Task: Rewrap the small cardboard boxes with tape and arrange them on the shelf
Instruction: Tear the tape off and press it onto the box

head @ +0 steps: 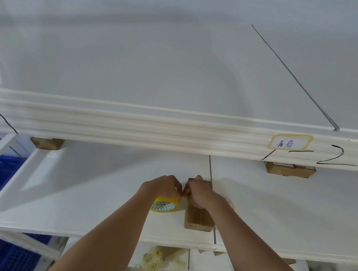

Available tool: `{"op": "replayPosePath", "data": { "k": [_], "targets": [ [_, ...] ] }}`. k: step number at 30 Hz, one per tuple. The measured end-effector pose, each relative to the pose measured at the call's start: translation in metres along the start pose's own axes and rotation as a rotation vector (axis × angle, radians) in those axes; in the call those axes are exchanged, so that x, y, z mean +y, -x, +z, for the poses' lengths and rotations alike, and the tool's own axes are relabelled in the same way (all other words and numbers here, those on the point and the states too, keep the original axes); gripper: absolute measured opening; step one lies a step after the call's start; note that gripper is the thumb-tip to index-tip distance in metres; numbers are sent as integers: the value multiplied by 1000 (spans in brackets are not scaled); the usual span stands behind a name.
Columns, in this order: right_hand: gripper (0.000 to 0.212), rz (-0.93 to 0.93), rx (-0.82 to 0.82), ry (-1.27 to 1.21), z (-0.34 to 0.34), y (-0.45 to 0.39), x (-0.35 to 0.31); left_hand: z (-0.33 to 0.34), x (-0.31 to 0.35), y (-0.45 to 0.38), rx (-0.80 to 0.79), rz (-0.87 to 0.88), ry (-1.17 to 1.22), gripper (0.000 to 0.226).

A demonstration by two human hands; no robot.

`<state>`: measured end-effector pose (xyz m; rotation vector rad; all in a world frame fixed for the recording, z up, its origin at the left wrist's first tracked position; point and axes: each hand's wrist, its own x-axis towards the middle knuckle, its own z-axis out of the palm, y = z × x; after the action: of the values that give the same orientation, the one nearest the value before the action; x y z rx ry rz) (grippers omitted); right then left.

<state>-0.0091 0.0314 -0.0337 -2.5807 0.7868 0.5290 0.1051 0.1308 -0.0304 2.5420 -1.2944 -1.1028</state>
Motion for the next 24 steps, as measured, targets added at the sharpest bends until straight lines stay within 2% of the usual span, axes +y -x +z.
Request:
{"op": "replayPosePath", "data": {
  "k": [10,18,24],
  "targets": [
    [29,16,40,-59,-2,3,-2,7,-9,2,121,-37,212,23],
    [32,72,47,-78,-2,3,-3,6,-20,6,134,-56,321,17],
    [30,38,66,-42,-3,3,-1,8,-28,14,181,-58,478,9]
  ]
}}
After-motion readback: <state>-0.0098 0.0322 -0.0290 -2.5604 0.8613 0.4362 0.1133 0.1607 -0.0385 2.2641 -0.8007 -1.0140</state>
